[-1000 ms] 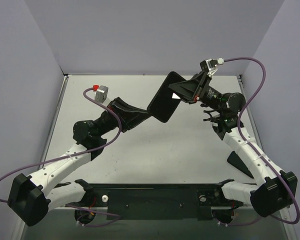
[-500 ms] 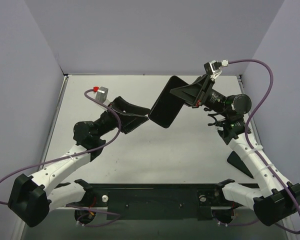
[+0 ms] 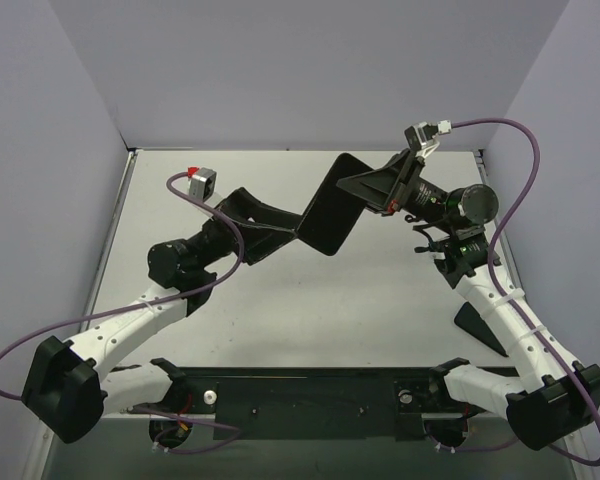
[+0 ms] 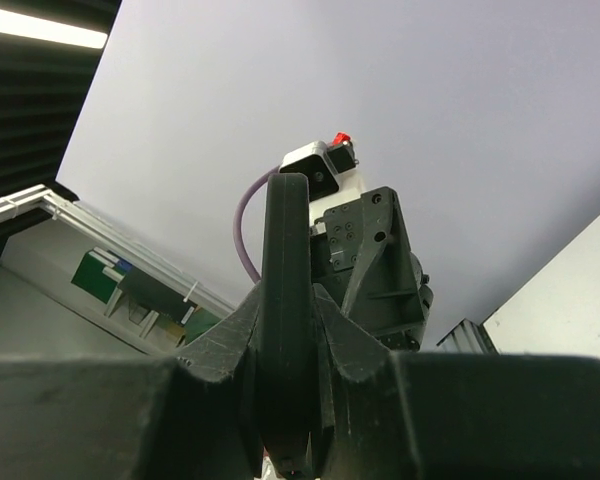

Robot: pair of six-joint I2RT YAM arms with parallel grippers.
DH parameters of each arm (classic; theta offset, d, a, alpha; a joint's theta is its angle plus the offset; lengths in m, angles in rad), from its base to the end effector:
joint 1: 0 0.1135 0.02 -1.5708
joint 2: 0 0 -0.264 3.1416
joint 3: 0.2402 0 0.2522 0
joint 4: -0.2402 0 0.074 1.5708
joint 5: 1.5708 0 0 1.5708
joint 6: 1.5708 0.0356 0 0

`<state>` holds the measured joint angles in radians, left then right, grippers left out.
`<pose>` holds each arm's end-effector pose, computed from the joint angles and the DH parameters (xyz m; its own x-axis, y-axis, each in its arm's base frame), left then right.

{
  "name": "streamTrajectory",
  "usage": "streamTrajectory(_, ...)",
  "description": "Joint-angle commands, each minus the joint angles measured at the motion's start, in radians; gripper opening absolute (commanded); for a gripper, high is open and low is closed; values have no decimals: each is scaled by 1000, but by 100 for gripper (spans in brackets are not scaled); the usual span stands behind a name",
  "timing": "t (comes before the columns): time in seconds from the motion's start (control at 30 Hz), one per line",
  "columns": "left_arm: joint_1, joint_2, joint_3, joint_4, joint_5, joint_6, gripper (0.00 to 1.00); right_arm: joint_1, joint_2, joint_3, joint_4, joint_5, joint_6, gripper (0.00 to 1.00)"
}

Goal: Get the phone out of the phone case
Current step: Remove the phone case from the phone.

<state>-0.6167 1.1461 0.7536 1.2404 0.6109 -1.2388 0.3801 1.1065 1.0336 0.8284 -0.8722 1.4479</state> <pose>0.1748 -0.1490 0.3931 -0.5411 -0.5656 -0.6223 0.8337 -0.2637 -0.4852 0.1951 0.1073 0.4580 -0.6725 0.4187 -0.6103 -0.7246 -0.2046 0.6581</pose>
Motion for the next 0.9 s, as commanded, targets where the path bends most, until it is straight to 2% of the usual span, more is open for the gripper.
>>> streamTrajectory(0.0, -15, -8, 49, 59, 20, -2, 60, -3, -7, 52, 71, 19, -18, 0)
streamTrajectory(0.1, -25, -16, 67, 16, 24, 28, 53, -3, -1, 51, 77, 24, -14, 0)
streamTrajectory(0.27, -46, -19, 81, -39, 49, 85, 46, -1, 12, 57, 104, 33, 11, 0)
streamTrajectory(0.5, -52, -5, 70, 30, 52, 85, 27, -3, 42, 56, 181, 27, 85, 0)
streamTrajectory(0.6, -51, 4, 88, 24, 59, 91, 15, -3, 46, 51, 211, 19, 104, 0)
streamTrajectory(0.63, -51, 10, 92, 24, 62, 94, 13, -3, 52, 48, 237, 13, 147, 0)
streamTrajectory(0.67, -49, 14, 89, 27, 62, 101, 10, -3, 70, 48, 333, 12, 222, 0)
streamTrajectory(0.77, -37, 24, 70, 65, 79, 105, 11, -4, 124, 57, 536, 16, 385, 0)
streamTrajectory(0.87, -25, 50, 49, 119, 95, 108, 10, -3, 130, 57, 575, 32, 456, 0)
